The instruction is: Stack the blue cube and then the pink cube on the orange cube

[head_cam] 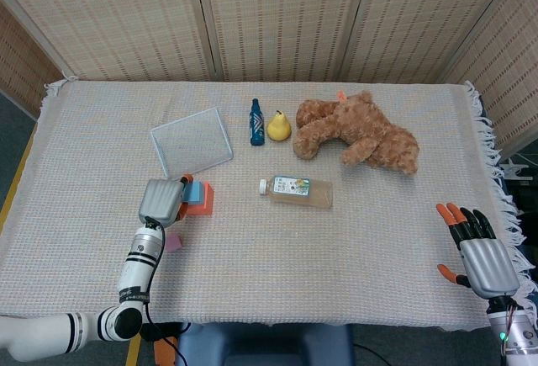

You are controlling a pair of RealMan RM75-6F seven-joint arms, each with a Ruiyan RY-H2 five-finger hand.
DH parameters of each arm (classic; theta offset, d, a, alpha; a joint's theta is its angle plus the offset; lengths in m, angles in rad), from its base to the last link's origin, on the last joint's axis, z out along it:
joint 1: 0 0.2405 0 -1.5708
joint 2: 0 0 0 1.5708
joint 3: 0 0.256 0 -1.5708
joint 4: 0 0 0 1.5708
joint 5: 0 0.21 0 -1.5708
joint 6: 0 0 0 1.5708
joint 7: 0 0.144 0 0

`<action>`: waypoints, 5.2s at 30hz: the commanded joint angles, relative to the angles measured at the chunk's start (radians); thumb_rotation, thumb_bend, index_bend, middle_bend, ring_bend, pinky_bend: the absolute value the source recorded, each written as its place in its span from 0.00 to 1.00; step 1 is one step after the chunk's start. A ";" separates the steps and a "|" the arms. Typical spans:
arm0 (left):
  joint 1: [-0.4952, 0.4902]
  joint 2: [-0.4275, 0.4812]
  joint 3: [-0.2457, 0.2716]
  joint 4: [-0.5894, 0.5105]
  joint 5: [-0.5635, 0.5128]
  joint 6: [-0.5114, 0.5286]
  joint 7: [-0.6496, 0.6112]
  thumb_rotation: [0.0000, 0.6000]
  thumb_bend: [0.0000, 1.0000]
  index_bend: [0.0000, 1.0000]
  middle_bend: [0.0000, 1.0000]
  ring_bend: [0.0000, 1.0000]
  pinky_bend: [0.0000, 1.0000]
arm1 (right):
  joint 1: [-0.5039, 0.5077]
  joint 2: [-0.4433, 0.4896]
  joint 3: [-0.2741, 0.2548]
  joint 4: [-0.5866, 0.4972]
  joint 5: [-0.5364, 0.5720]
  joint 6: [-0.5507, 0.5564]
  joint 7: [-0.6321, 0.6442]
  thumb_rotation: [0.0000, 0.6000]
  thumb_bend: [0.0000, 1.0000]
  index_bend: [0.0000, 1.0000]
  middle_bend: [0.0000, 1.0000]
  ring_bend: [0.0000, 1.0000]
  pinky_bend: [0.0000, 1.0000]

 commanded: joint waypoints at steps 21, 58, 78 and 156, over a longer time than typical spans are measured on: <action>-0.021 0.032 0.028 -0.038 0.001 -0.006 -0.028 1.00 0.38 0.30 1.00 1.00 1.00 | -0.003 0.005 -0.003 -0.008 -0.004 0.003 -0.005 1.00 0.08 0.00 0.00 0.00 0.00; 0.266 0.142 0.337 -0.087 0.413 0.117 -0.418 1.00 0.35 0.27 1.00 1.00 1.00 | -0.009 0.013 -0.021 -0.021 -0.045 0.013 0.006 1.00 0.08 0.00 0.00 0.00 0.00; 0.293 -0.011 0.234 0.081 0.326 0.020 -0.458 1.00 0.31 0.26 1.00 1.00 1.00 | -0.007 0.013 -0.019 -0.019 -0.037 0.005 0.000 1.00 0.08 0.00 0.00 0.00 0.00; -0.045 0.205 -0.018 -0.074 0.037 -0.180 -0.337 1.00 0.32 0.67 1.00 1.00 1.00 | -0.005 0.004 -0.006 -0.019 -0.001 -0.003 -0.028 1.00 0.08 0.00 0.00 0.00 0.00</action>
